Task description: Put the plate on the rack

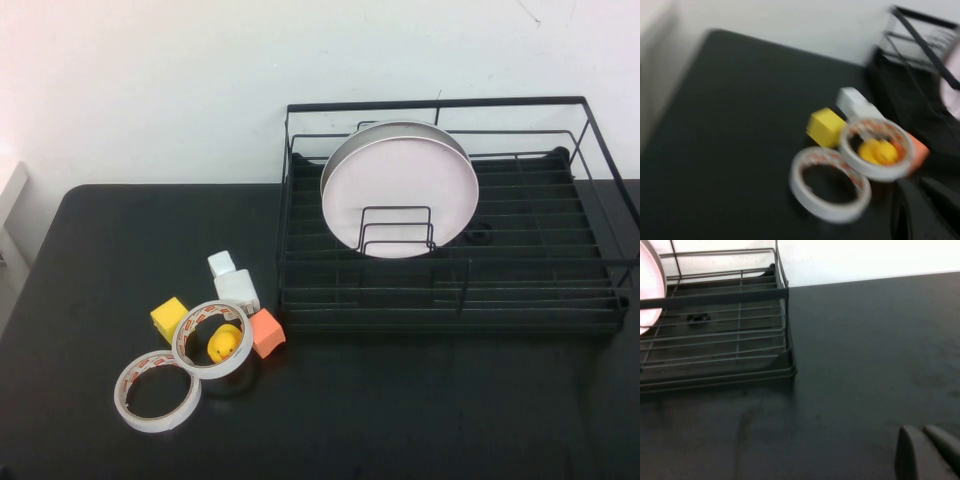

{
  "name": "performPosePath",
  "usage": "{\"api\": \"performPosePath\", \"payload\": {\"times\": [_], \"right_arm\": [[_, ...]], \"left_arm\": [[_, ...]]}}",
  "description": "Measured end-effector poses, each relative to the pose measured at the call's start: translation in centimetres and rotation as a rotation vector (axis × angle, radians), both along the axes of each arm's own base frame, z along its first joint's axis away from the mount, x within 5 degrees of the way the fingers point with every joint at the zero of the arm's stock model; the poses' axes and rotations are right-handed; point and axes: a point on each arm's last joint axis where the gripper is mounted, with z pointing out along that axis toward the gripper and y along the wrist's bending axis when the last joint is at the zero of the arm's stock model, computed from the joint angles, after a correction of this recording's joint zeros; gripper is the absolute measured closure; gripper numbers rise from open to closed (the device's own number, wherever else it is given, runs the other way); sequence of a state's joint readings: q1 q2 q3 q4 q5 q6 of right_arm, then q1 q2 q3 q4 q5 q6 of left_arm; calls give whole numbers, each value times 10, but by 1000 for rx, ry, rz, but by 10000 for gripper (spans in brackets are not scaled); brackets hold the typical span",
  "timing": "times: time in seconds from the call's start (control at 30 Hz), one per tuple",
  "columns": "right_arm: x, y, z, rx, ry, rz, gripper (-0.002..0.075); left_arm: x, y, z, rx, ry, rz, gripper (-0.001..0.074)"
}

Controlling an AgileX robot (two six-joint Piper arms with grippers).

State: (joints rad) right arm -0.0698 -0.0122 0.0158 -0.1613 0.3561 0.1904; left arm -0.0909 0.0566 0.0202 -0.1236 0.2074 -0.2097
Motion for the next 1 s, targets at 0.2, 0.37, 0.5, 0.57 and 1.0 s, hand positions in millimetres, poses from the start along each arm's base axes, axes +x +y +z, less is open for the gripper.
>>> {"api": "performPosePath", "payload": {"times": [0.2,0.37,0.5,0.57,1.0], "right_arm": [[0,0,0,0,0,0,728],[0,0,0,0,0,0,728],[0,0,0,0,0,0,728],[0,0,0,0,0,0,728],[0,0,0,0,0,0,728]], "left_arm": [[-4,6,2,9,-52,87,736],[-4,6,-1,24,-18,87,736],[-5,5,-4,36,21,64,736],[-6,5,-5,42,30,58,736],[-6,5,-5,47,34,57,736]]}}
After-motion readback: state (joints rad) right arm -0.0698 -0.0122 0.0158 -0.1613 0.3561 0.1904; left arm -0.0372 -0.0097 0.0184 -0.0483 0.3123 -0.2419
